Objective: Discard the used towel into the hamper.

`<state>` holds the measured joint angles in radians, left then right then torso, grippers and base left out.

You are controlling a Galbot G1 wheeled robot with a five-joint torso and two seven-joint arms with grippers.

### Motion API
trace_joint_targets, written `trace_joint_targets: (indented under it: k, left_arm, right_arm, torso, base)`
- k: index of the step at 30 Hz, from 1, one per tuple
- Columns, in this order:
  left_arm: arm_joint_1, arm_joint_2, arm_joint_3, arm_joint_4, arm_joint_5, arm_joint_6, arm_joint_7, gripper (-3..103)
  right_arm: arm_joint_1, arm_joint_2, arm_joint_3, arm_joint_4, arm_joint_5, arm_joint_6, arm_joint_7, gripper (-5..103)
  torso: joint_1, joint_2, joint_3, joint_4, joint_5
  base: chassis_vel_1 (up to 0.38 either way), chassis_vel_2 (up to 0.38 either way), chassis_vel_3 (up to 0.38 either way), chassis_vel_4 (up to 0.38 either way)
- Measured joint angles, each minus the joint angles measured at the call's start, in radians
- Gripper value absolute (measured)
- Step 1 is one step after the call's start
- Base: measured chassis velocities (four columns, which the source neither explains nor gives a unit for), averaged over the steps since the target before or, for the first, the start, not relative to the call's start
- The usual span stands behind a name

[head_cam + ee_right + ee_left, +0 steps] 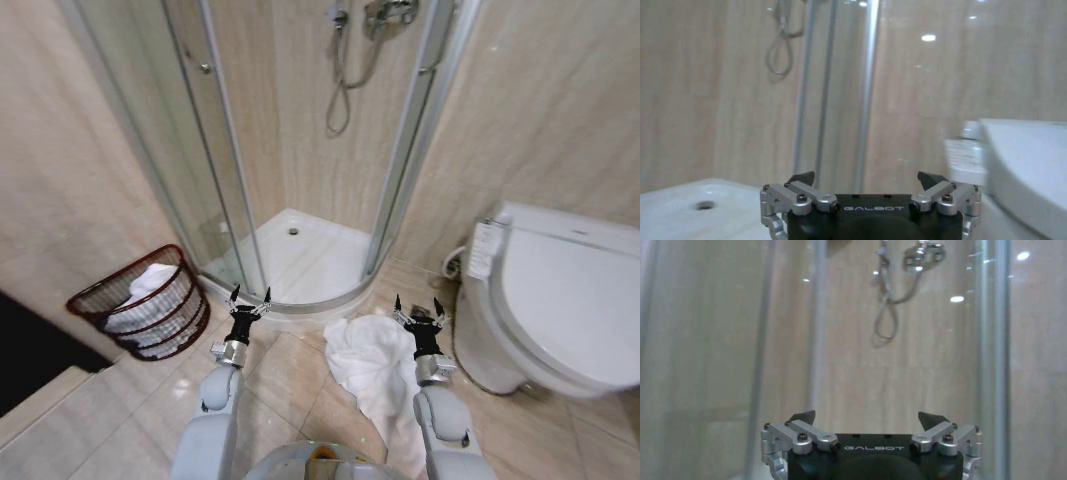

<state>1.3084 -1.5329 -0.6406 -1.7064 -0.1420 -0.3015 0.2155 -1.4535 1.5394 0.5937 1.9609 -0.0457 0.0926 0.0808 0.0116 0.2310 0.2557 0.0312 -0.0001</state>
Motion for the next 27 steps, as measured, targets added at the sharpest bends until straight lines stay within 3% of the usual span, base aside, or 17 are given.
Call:
trace_joint_targets:
  k: [15,17,19,27]
  left_arm:
    - [0.003,0.005,0.002,-0.007,0.000,0.009,-0.003,100]
    - [0.026,0.053,0.017,-0.079,0.000,0.084,-0.048,100]
    - [0.034,0.073,0.023,-0.109,-0.006,0.110,-0.061,100]
    - [0.045,0.088,0.020,-0.136,-0.027,0.136,-0.008,100]
  right_arm:
    - [-0.005,0.000,0.008,0.003,0.005,-0.001,-0.001,100]
    - [-0.056,-0.003,0.086,0.040,0.046,-0.016,-0.017,100]
    - [-0.077,-0.005,0.115,0.048,0.077,-0.017,-0.024,100]
    - [-0.063,-0.013,0.156,0.037,0.131,-0.029,-0.033,100]
  torso:
    - [0.000,0.000,0.000,0.0006,0.0001]
    - [0.000,0.000,0.000,0.0005,-0.0001]
    - [0.000,0.000,0.000,-0.0007,0.0005]
    - [0.000,0.000,0.000,0.0003,0.0000]
  base:
    - [-0.027,-0.033,-0.026,-0.026]
    - [0.000,0.000,0.000,0.000]
    - [0.000,0.000,0.000,0.000]
    - [0.000,0.000,0.000,0.000]
